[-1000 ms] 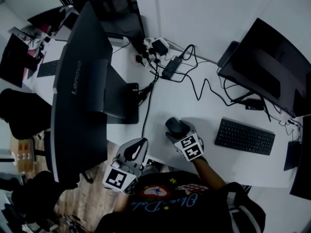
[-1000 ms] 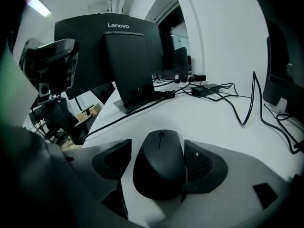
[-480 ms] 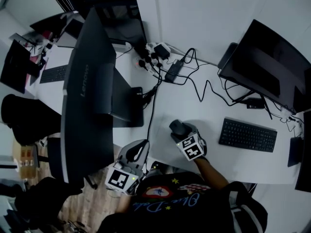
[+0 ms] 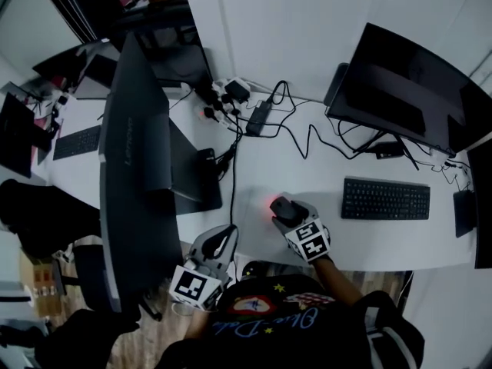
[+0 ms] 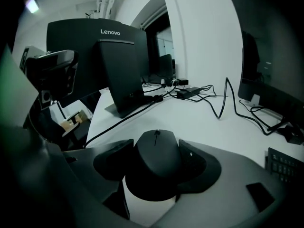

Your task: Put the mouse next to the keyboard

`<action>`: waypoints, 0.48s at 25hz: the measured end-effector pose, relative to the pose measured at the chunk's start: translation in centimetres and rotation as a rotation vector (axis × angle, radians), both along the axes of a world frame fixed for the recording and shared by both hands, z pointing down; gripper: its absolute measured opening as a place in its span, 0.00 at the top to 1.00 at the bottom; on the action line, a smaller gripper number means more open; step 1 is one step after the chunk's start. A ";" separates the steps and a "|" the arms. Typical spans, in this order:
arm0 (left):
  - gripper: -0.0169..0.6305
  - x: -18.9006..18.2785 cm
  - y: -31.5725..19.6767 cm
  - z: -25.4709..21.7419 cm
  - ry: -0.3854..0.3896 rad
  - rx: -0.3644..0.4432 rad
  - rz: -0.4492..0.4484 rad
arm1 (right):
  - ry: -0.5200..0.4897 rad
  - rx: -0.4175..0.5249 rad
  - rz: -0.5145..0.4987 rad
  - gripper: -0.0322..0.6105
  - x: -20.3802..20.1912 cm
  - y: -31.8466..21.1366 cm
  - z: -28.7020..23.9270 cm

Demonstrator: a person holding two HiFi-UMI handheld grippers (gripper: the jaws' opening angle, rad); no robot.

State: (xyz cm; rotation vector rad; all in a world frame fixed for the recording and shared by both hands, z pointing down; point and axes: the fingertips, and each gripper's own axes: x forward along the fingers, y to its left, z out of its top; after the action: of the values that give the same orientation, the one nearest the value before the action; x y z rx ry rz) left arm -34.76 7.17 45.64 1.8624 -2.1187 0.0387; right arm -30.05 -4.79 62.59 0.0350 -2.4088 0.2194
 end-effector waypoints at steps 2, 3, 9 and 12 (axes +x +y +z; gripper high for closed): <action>0.97 0.4 -0.2 0.1 -0.004 0.009 0.038 | -0.013 0.008 0.039 0.50 0.8 -0.2 -0.7; 0.97 0.6 -0.3 0.1 -0.005 0.015 0.059 | -0.021 0.013 0.063 0.50 1.3 -0.2 -1.1; 0.97 2.1 -0.8 -0.2 -0.003 0.048 0.195 | -0.056 0.041 0.209 0.50 4.4 -0.4 -3.4; 0.97 3.0 -0.8 0.0 -0.002 0.061 0.267 | -0.063 0.051 0.281 0.50 6.1 0.1 -4.0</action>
State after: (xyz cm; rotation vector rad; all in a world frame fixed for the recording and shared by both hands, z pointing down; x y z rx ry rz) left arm -31.76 6.39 45.59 2.1691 -1.8775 0.0374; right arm -23.93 -4.67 58.60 0.3974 -2.4666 0.2914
